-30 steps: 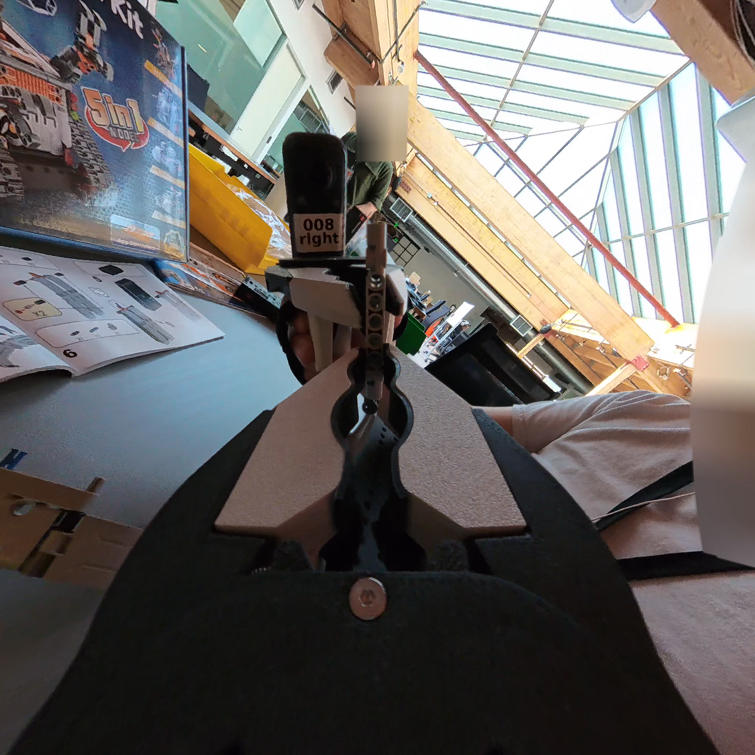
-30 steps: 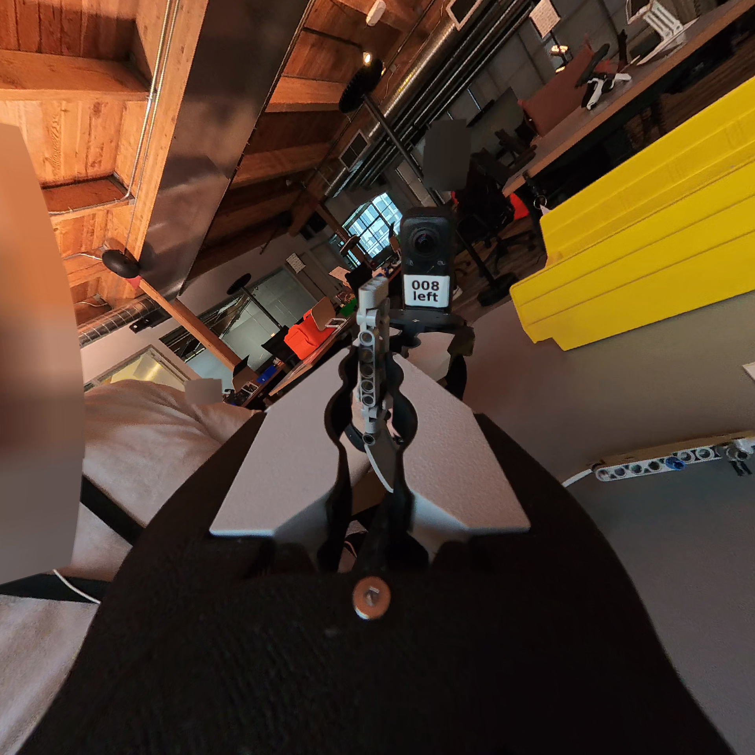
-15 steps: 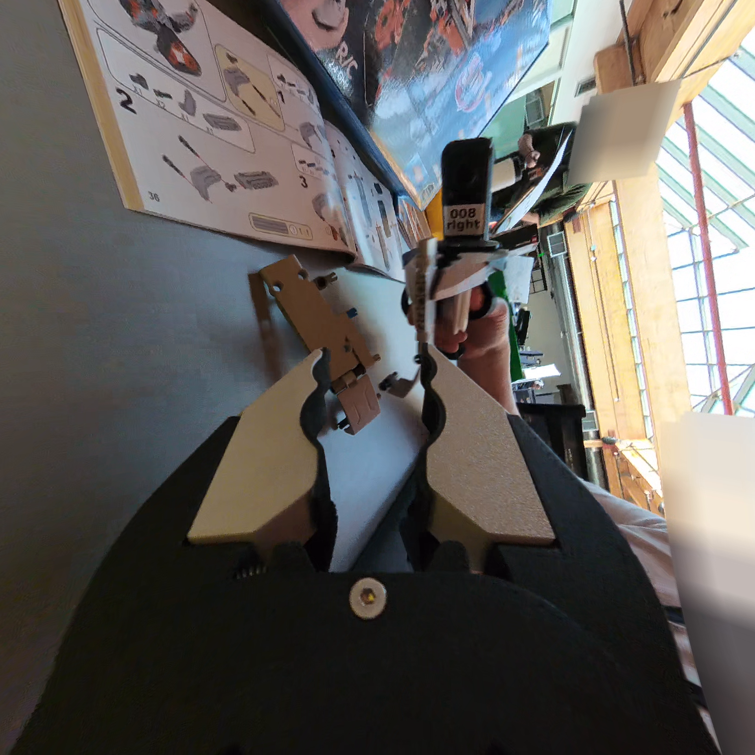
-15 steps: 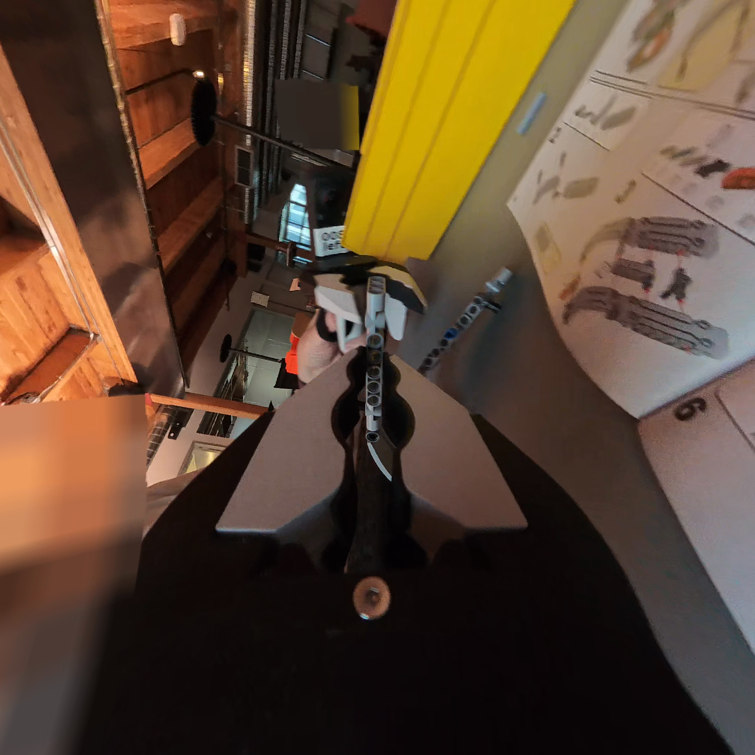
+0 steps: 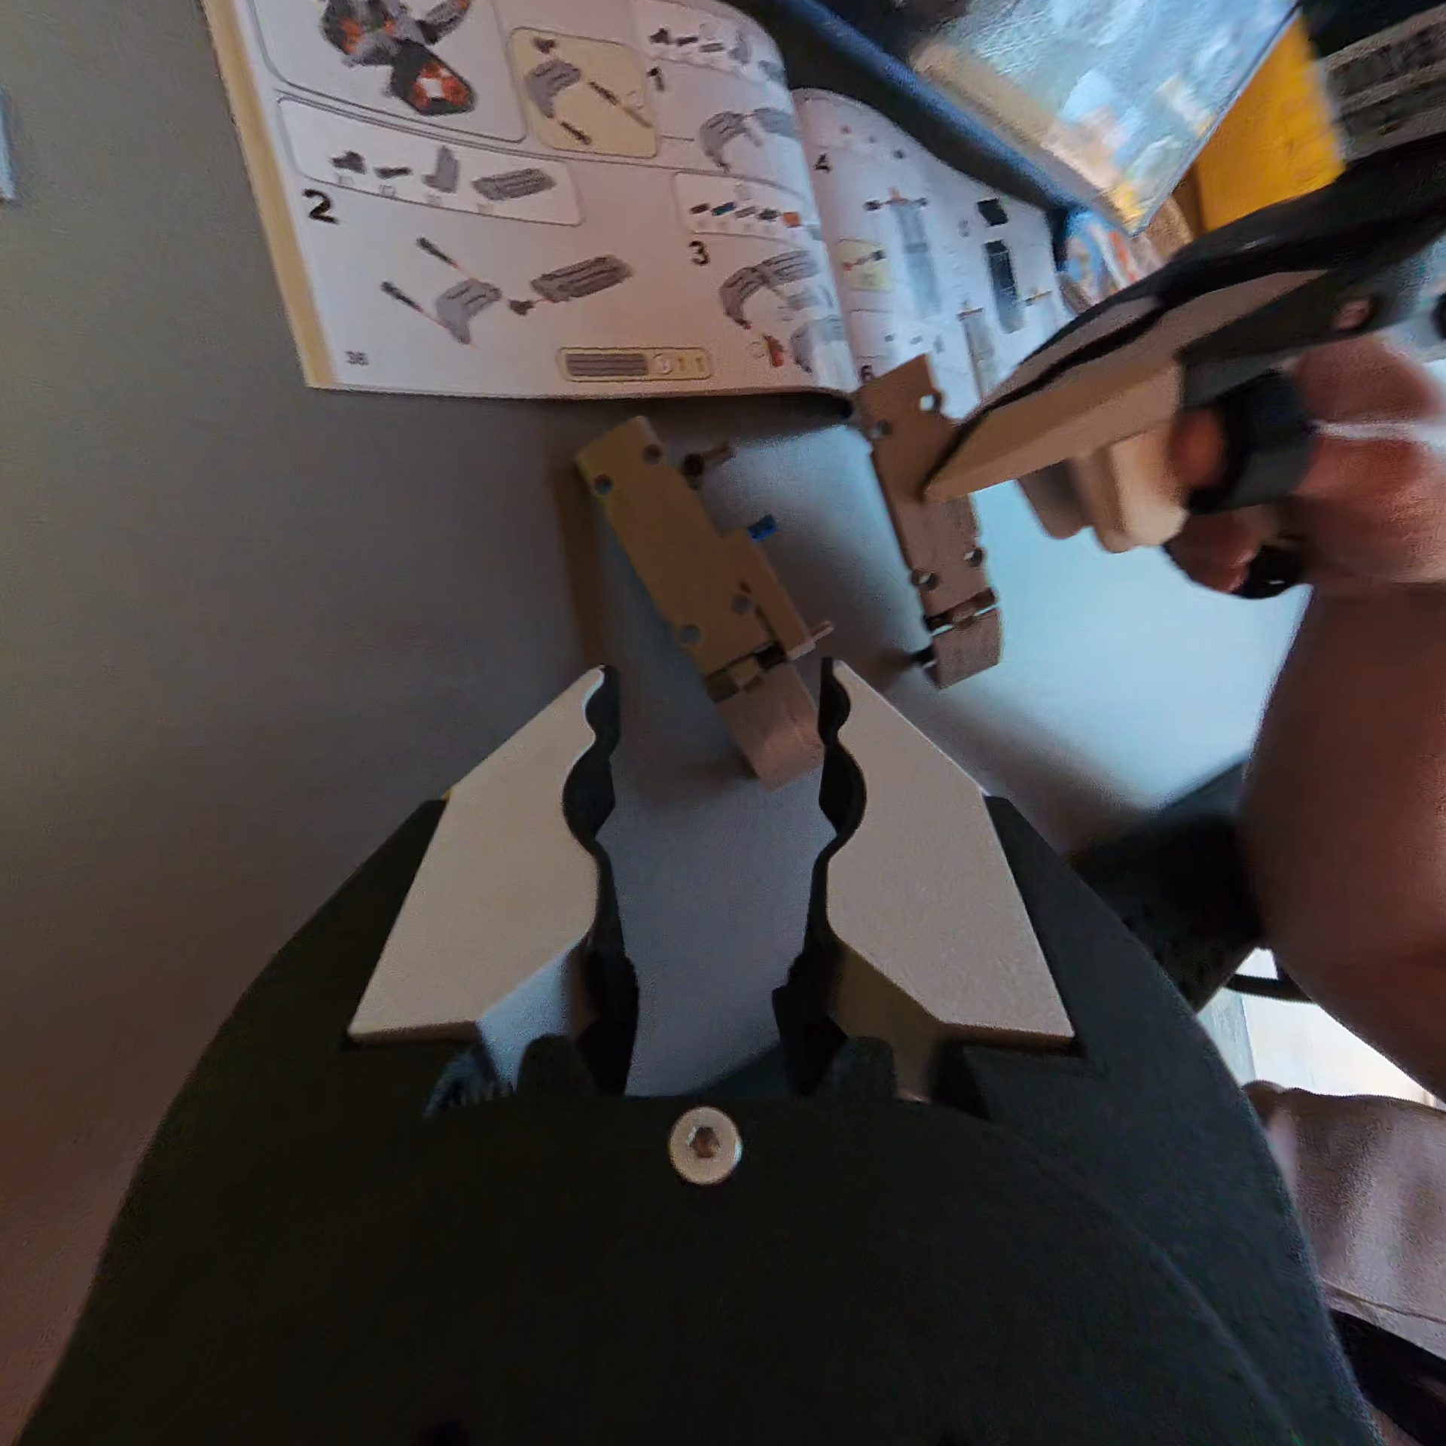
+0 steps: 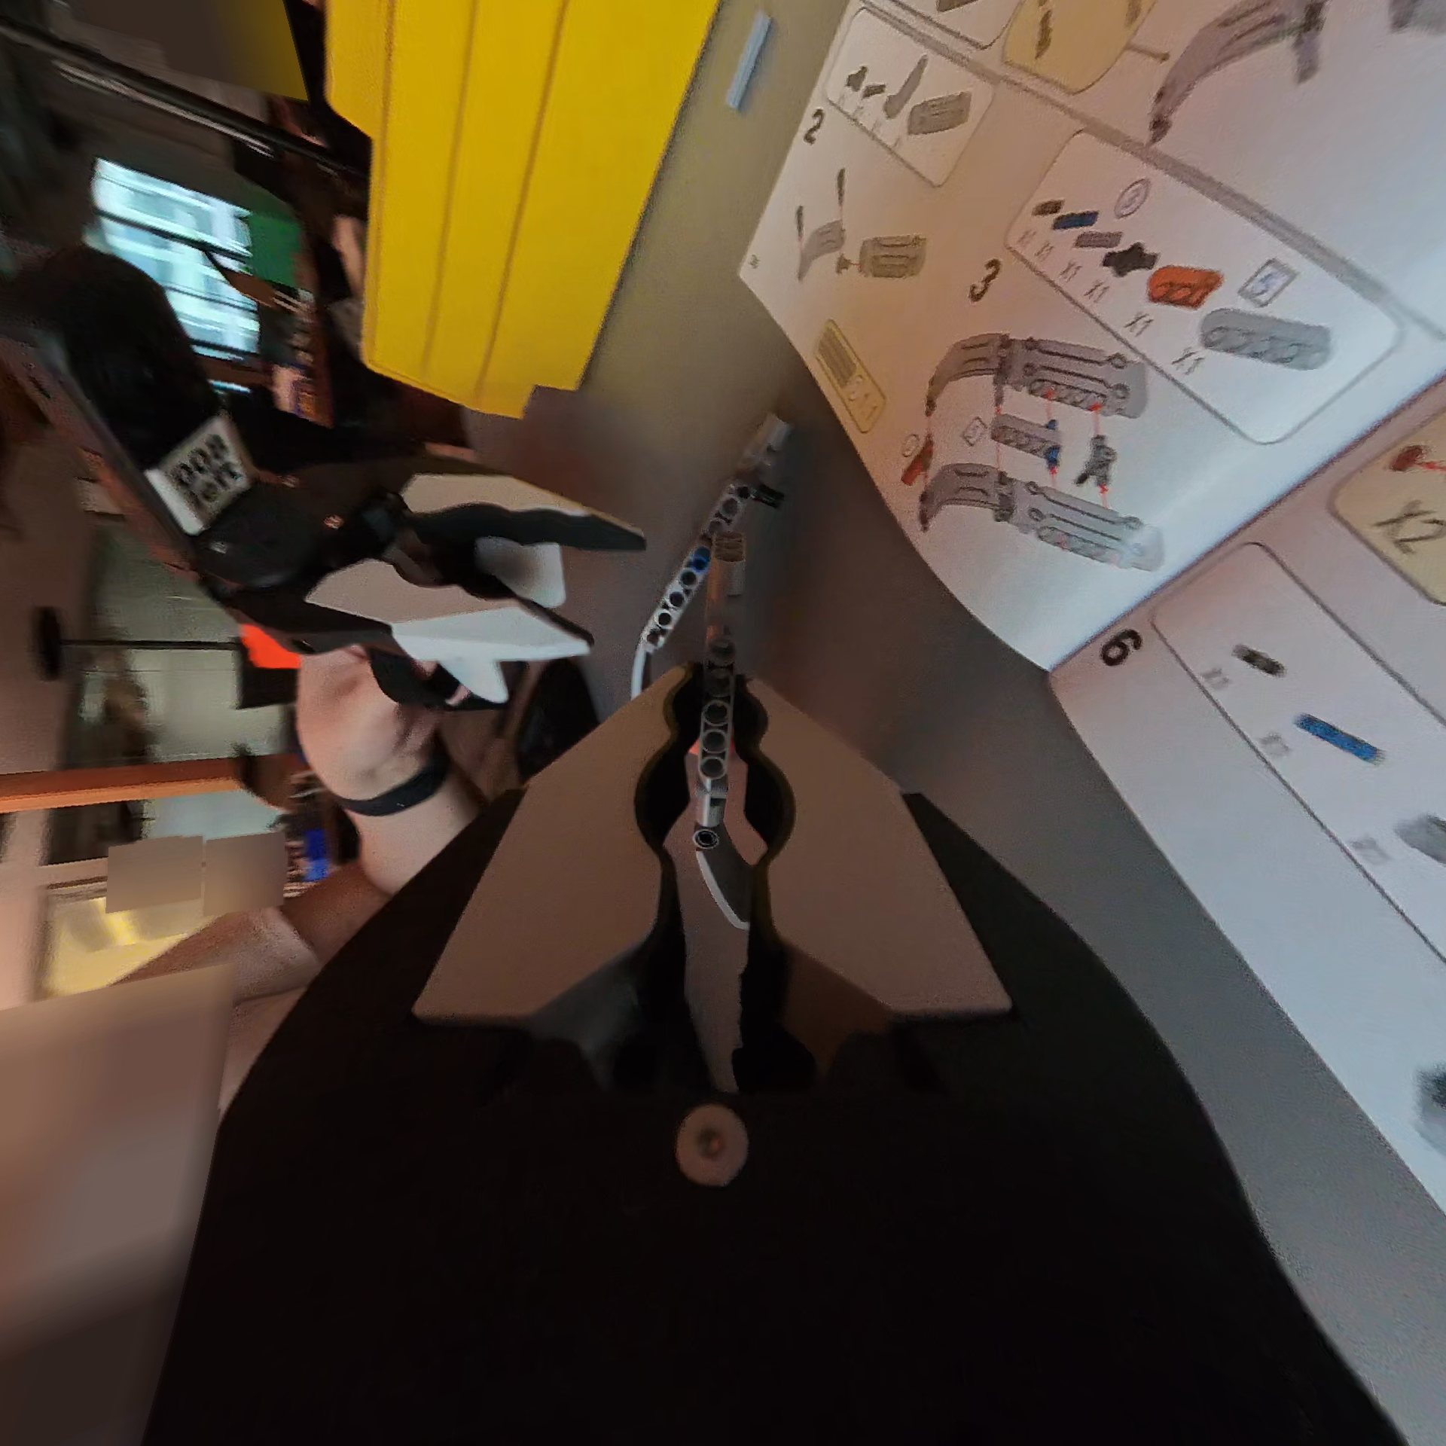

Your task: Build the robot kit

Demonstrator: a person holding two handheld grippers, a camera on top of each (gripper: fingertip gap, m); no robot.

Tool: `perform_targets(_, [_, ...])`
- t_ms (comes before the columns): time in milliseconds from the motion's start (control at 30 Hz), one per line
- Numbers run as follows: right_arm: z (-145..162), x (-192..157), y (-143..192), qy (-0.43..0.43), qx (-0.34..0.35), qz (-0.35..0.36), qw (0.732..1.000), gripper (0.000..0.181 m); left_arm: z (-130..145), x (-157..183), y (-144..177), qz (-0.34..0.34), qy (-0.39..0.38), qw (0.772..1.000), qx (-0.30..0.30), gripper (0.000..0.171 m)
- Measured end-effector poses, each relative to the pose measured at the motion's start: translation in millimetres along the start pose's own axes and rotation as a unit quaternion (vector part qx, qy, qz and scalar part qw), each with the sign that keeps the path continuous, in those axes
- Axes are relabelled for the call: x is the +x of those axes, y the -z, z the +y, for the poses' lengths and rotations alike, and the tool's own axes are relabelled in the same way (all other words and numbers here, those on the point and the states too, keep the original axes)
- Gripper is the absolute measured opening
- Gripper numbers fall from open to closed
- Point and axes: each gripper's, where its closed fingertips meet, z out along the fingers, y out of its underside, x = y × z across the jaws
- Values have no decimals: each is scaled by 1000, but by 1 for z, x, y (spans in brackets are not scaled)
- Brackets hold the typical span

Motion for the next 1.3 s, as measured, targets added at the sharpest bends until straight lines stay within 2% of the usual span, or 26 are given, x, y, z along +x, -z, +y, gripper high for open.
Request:
perform_targets(33, [1,3,6,19,-6,36,999,5,1,-5,-2,-5,3,1000,-7,52])
perform_targets(100, [7,11,17,58,-28,117,991,5,3,-6,-7,32,37,999,-20,62])
perform_targets(167, [14,17,26,95,-55,183,977,5,3,-5,-10,70,72,995,-30,62])
perform_targets(267, [20,19,29,129,-76,224,963,5,1,-2,-11,112,109,987,-31,61])
perform_targets(367, [16,12,17,132,-64,194,970,5,2,0,-14,136,133,981,-39,51])
perform_targets(467, [10,3,1,106,-48,130,985,5,4,7,-20,178,158,970,-40,44])
perform_targets(600, [10,9,-12,92,-53,121,987,5,1,15,-26,243,199,949,-27,41])
perform_targets(700, [12,11,-20,98,-60,122,986,5,-2,17,-29,264,217,940,-16,39])
perform_targets(767, [13,11,-23,98,-62,119,986,5,-5,19,-30,275,220,936,-8,30])
perform_targets(833, [13,12,-25,94,-62,111,987,5,-8,23,-30,300,229,926,5,13])
perform_targets(900, [11,12,-25,87,-54,100,990,5,-13,28,-28,326,238,915,18,9])
perform_targets(1100, [1,2,-19,106,-15,76,991,6,-23,39,-23,322,164,931,58,7])
perform_targets(1167, [-3,-12,-16,118,2,47,992,5,-31,47,-18,317,127,936,85,15])
perform_targets(1300, [-12,-31,-7,135,39,27,990,5,-40,60,-10,303,74,943,114,6])
